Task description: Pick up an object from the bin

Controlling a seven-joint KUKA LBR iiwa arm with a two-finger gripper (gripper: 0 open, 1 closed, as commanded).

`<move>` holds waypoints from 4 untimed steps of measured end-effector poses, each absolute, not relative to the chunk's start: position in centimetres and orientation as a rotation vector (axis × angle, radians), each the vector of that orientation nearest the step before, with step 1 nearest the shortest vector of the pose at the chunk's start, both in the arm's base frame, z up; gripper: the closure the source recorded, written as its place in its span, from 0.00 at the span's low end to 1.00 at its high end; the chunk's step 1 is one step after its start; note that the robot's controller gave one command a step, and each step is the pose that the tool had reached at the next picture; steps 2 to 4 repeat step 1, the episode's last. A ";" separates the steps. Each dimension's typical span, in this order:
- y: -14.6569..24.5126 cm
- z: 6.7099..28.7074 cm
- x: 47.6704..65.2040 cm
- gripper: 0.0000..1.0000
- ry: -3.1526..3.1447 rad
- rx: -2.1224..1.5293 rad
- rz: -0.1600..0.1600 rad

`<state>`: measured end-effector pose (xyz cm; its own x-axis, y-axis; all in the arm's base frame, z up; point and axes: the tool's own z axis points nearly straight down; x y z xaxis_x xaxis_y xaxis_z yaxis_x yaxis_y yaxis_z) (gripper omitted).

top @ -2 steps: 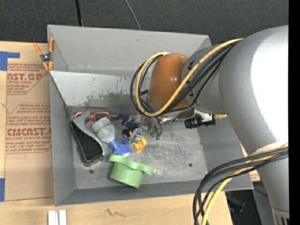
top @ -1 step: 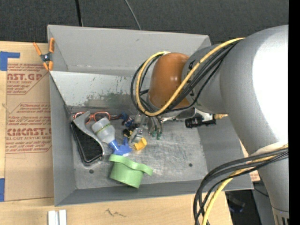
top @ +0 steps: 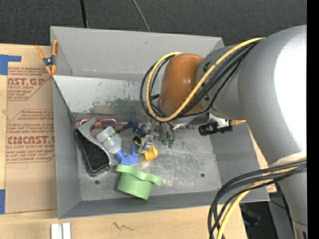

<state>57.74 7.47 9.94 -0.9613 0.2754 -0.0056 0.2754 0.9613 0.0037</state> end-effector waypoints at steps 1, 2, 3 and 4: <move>7.5 11.7 57.8 1.00 3.108 0.437 0.003; 7.5 11.7 57.8 1.00 3.108 0.437 0.003; 7.5 11.7 57.8 1.00 3.108 0.437 0.003; 7.5 11.7 57.8 1.00 3.108 0.437 0.003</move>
Offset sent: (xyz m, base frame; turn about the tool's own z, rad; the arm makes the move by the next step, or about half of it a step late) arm 0.0002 -0.0001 0.0259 0.0000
